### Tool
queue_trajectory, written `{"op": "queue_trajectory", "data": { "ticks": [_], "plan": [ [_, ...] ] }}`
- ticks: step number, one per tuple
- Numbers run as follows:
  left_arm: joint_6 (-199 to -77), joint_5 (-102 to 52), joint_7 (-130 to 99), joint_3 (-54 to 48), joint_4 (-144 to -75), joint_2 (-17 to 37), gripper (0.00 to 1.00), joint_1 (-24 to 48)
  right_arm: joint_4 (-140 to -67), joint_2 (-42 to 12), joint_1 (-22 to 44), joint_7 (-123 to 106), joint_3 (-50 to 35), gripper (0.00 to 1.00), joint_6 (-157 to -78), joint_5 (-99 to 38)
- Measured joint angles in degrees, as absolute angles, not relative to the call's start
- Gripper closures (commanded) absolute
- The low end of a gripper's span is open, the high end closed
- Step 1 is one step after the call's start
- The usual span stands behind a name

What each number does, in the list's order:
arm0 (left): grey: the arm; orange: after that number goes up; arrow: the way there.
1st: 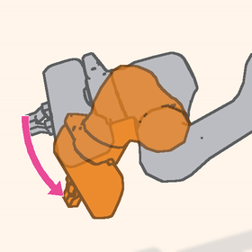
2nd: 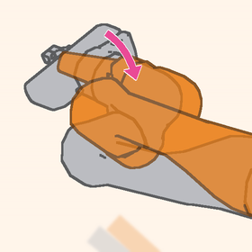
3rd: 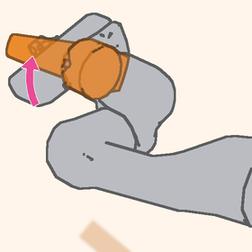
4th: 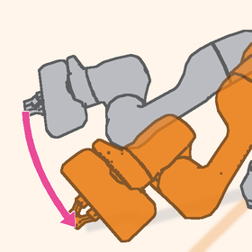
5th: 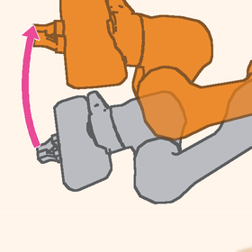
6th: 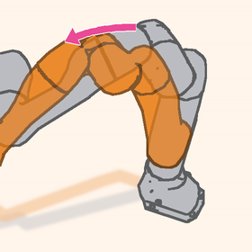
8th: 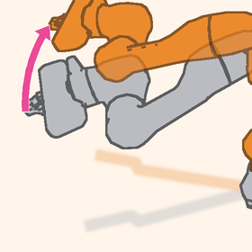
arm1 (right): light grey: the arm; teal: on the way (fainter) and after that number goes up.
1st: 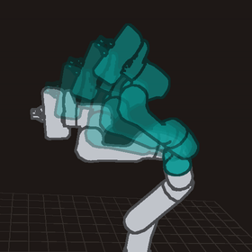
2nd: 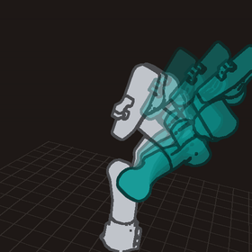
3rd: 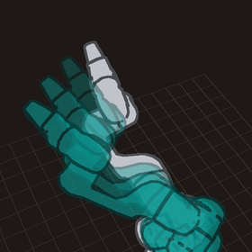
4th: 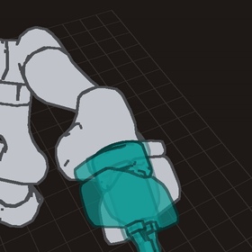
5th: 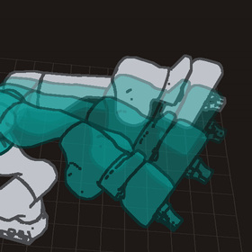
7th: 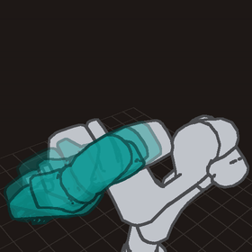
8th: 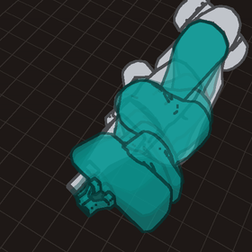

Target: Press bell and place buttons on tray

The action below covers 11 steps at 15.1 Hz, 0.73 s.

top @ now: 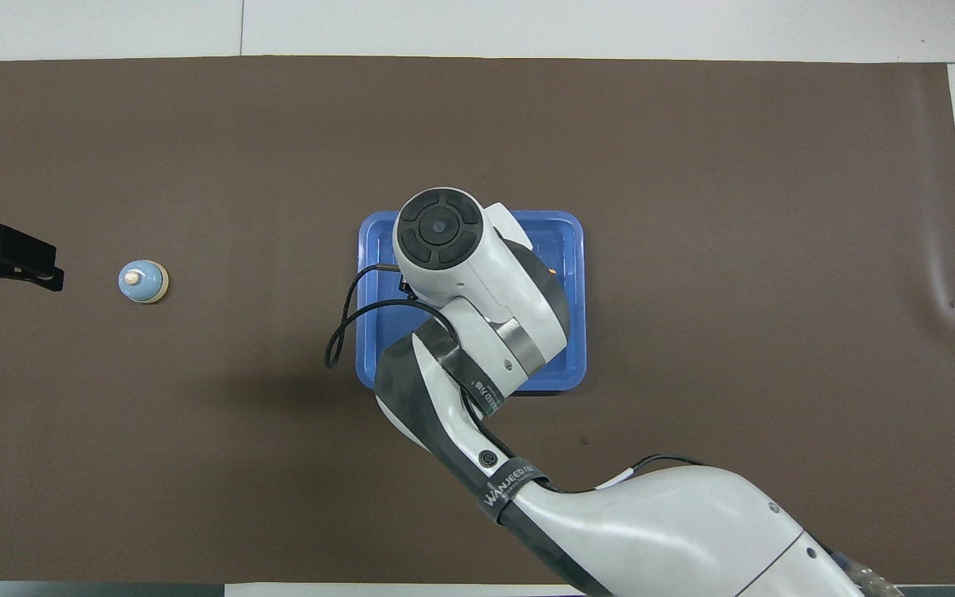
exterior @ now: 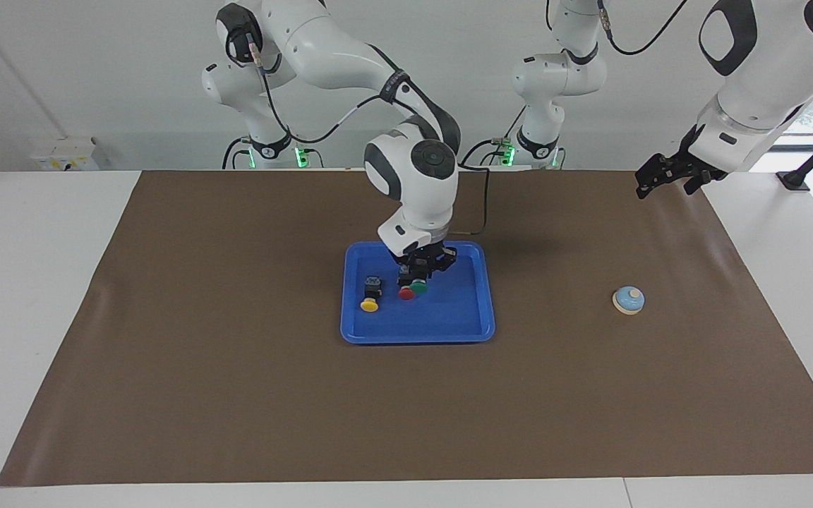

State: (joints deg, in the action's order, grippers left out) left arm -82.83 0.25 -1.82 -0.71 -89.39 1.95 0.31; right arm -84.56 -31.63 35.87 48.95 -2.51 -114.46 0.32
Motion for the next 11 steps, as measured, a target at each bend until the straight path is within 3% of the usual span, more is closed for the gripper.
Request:
{"op": "queue_trajectory", "data": {
  "ticks": [8,9,10,11],
  "plan": [
    [-82.83,0.25,-1.82,-0.71,-89.39,1.95,0.0,0.31,-91.02,-33.0,39.7,48.99,-2.53,1.0,-122.87,0.29],
    [-82.83,0.25,-1.82,-0.71,-89.39,1.95,0.0,0.31,-91.21,-32.98,39.75,48.99,-2.55,0.38,-122.87,0.29],
    [-82.83,0.25,-1.82,-0.71,-89.39,1.95,0.0,0.31,-91.27,-32.96,39.79,48.99,-2.55,0.0,-122.87,0.29],
    [-82.83,0.25,-1.82,-0.71,-89.39,1.95,0.0,0.31,-91.28,-32.93,39.8,49.0,-2.54,0.0,-122.87,0.29]
  ]
}}
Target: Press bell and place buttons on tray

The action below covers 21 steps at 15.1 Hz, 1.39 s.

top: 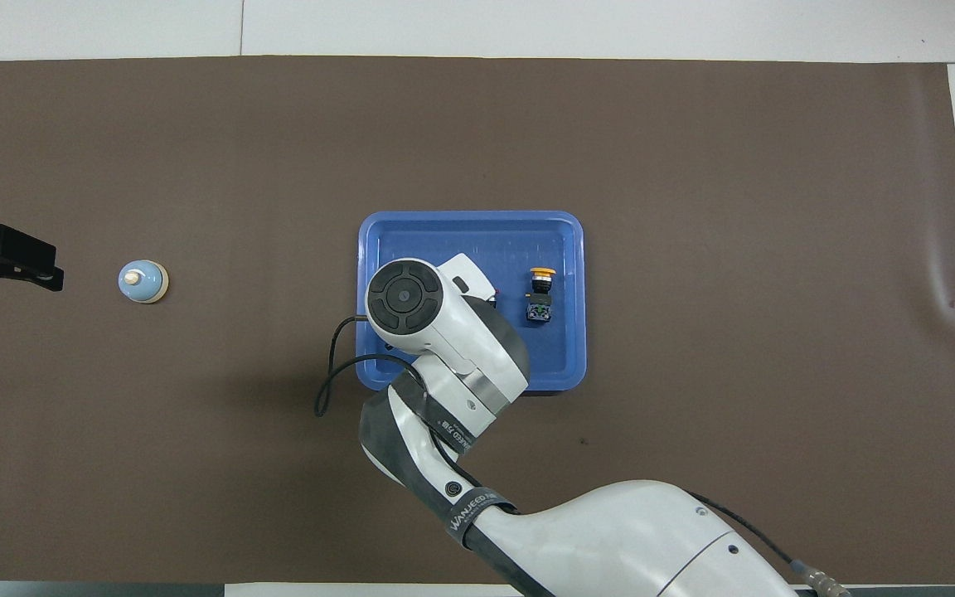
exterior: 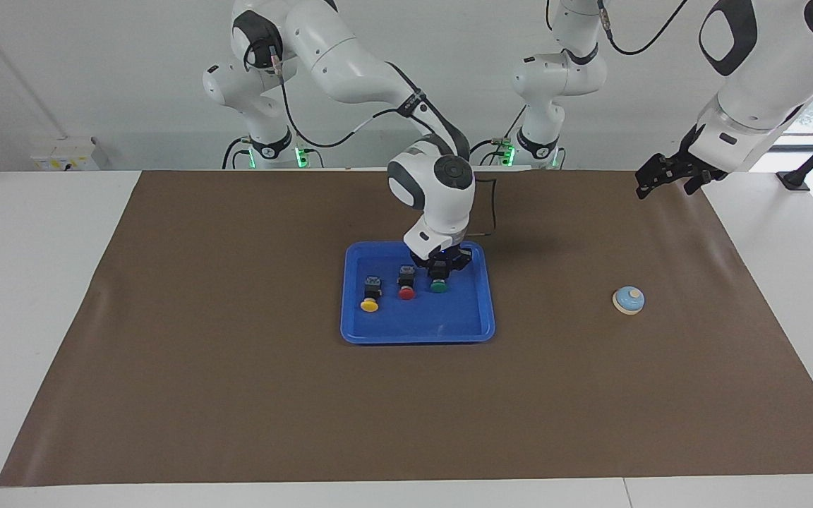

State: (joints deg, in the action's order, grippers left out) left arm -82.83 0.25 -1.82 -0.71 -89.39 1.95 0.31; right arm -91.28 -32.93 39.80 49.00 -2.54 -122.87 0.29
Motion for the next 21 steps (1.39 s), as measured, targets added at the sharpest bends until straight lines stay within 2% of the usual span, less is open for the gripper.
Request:
{"op": "queue_trajectory", "data": {
  "ticks": [6,10,14,21],
  "plan": [
    [-82.83,0.25,-1.82,-0.71,-89.39,1.95,0.0,0.31,-89.01,-30.08,37.27,49.19,-1.55,0.0,-117.43,0.29],
    [-82.83,0.25,-1.82,-0.71,-89.39,1.95,0.0,0.31,-88.37,-23.62,27.53,46.13,-1.43,0.0,-112.64,0.29],
    [-82.83,0.25,-1.82,-0.71,-89.39,1.95,0.0,0.31,-88.38,-17.3,17.07,32.94,-1.44,0.0,-104.29,-0.54],
    [-82.82,0.25,-1.82,-0.71,-89.39,1.95,0.0,0.31,-88.41,-11.1,3.11,10.54,-1.41,0.0,-93.96,-1.29]
  ]
}}
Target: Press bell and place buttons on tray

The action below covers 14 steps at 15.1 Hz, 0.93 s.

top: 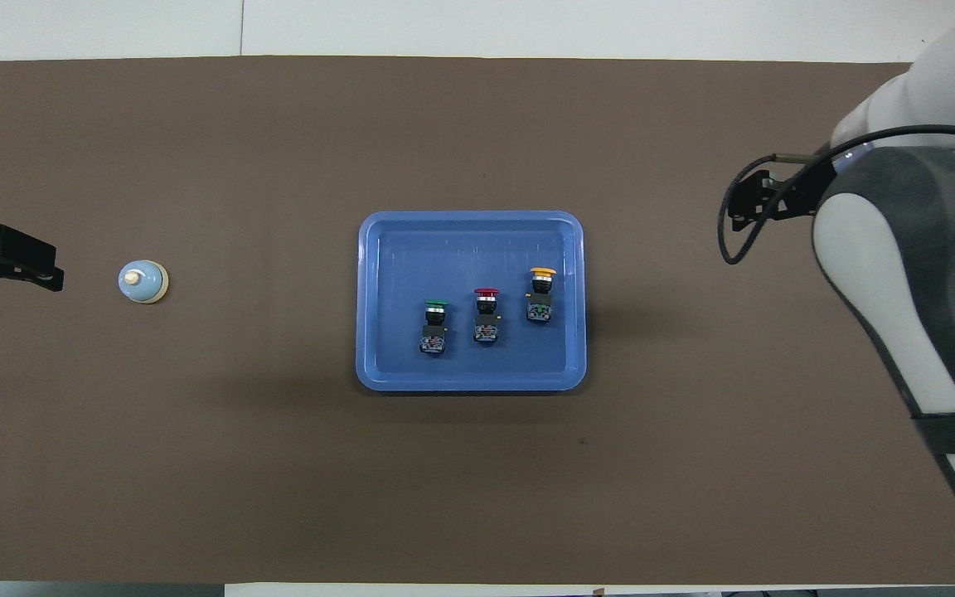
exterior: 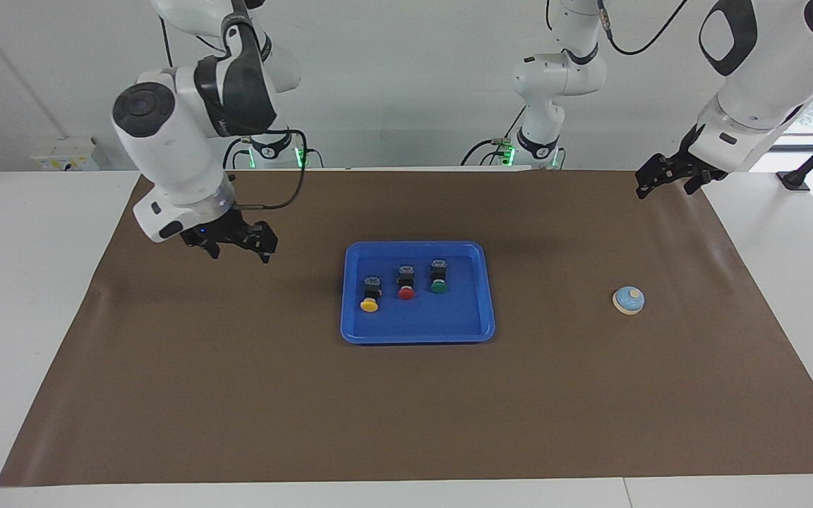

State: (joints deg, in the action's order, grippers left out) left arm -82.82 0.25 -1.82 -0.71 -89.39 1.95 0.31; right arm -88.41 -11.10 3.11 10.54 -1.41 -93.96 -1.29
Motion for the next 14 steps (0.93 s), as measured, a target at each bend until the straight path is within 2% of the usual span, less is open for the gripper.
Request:
{"op": "queue_trajectory", "data": {
  "ticks": [5,9,14],
  "plan": [
    [-82.82,0.25,-1.82,-0.71,-89.39,1.95,0.0,0.31,-88.46,-4.42,-2.43,3.23,-1.4,0.0,-86.58,-1.28],
    [-82.81,0.25,-1.83,-0.71,-89.39,1.95,0.0,0.31,-88.6,0.41,-3.45,2.39,-1.51,0.0,-82.15,-1.2],
    [-82.81,0.25,-1.83,-0.71,-89.39,1.95,0.0,0.31,-90.24,1.2,-3.44,2.39,-1.73,0.0,-84.2,-1.02]
  ]
}}
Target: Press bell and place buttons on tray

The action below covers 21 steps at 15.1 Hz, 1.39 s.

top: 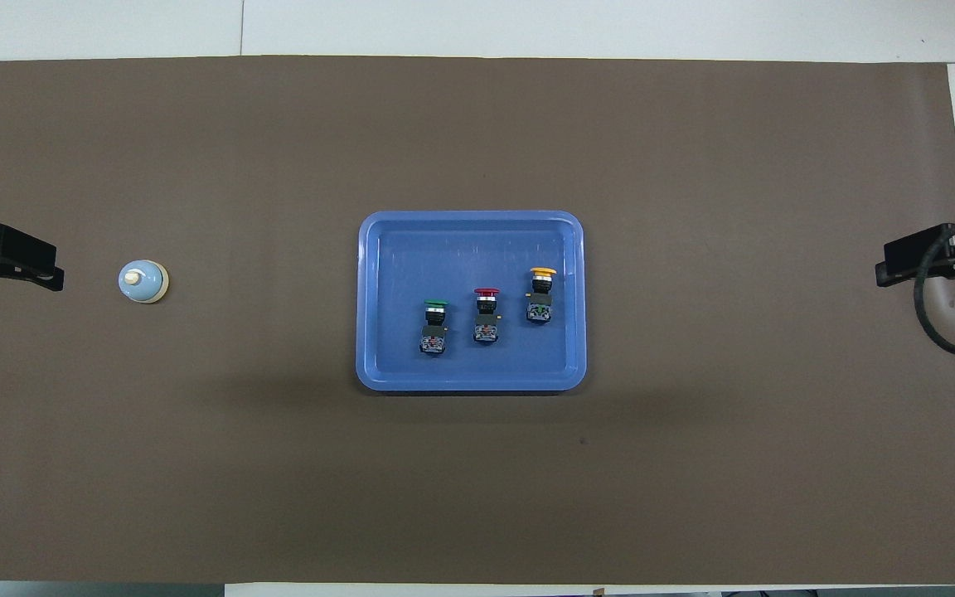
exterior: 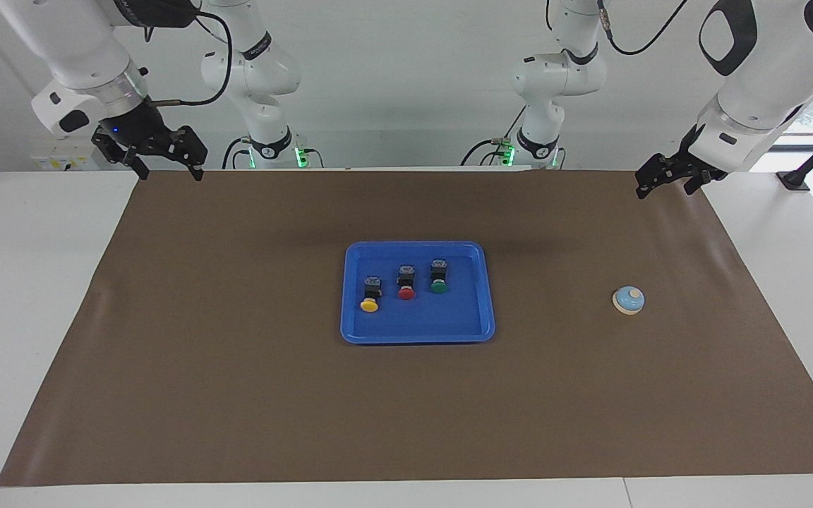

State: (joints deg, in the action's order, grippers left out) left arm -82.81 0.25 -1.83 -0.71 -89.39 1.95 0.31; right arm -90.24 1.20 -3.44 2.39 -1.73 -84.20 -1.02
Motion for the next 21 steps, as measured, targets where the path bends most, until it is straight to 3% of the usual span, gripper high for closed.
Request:
{"op": "queue_trajectory", "data": {
  "ticks": [21],
  "plan": [
    [-82.81,0.25,-1.83,-0.71,-89.39,1.95,0.0,0.31,-91.87,1.67,-3.38,1.89,-2.38,0.0,-85.92,1.67]
  ]
}}
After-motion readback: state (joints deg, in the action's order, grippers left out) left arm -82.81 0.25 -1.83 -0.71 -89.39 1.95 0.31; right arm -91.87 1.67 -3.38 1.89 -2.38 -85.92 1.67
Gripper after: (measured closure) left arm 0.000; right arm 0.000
